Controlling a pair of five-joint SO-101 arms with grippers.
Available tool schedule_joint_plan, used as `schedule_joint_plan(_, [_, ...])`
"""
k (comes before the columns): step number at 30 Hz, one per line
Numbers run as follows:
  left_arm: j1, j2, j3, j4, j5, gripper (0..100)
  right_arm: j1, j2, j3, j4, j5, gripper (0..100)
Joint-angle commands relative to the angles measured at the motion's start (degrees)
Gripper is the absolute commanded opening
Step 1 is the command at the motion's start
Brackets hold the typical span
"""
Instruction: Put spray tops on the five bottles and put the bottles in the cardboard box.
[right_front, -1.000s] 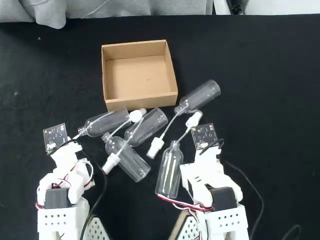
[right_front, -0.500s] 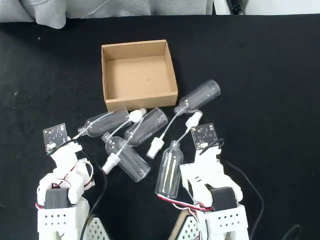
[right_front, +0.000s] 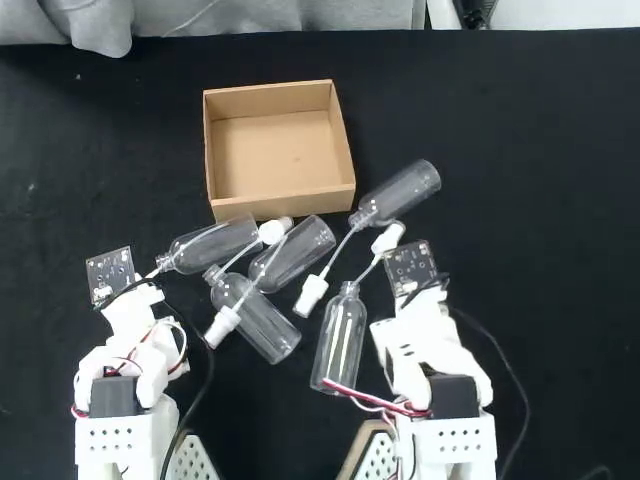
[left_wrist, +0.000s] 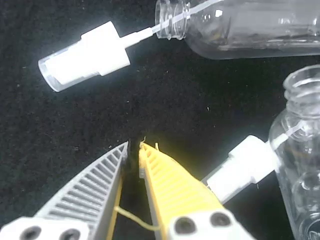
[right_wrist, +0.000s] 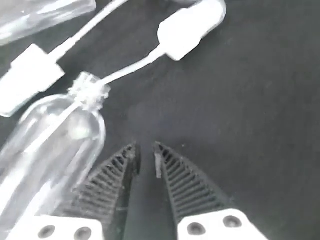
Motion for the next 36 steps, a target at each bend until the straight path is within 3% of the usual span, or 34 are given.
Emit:
schedule_joint_plan(1, [0.2, -0.8, 1.3, 0.3, -0.2, 3, 2.0, -5.6, -4.0, -4.2, 3.2, 1.5])
schedule_joint_plan(5, [0.2, -0.8, 1.3, 0.3, -0.2, 3, 2.0, -5.5, -4.4, -6.0, 3.6, 1.6])
schedule_joint_plan(9, [0.2, -0.8, 1.3, 0.3, -0.2, 3, 1.9, -5.5, -5.4, -5.8, 9.0, 1.6])
schedule_joint_plan(36, [0.2, -0.8, 1.3, 0.3, -0.2, 3, 1.7, -0.5, -32.3, 3.2, 9.0, 11.0])
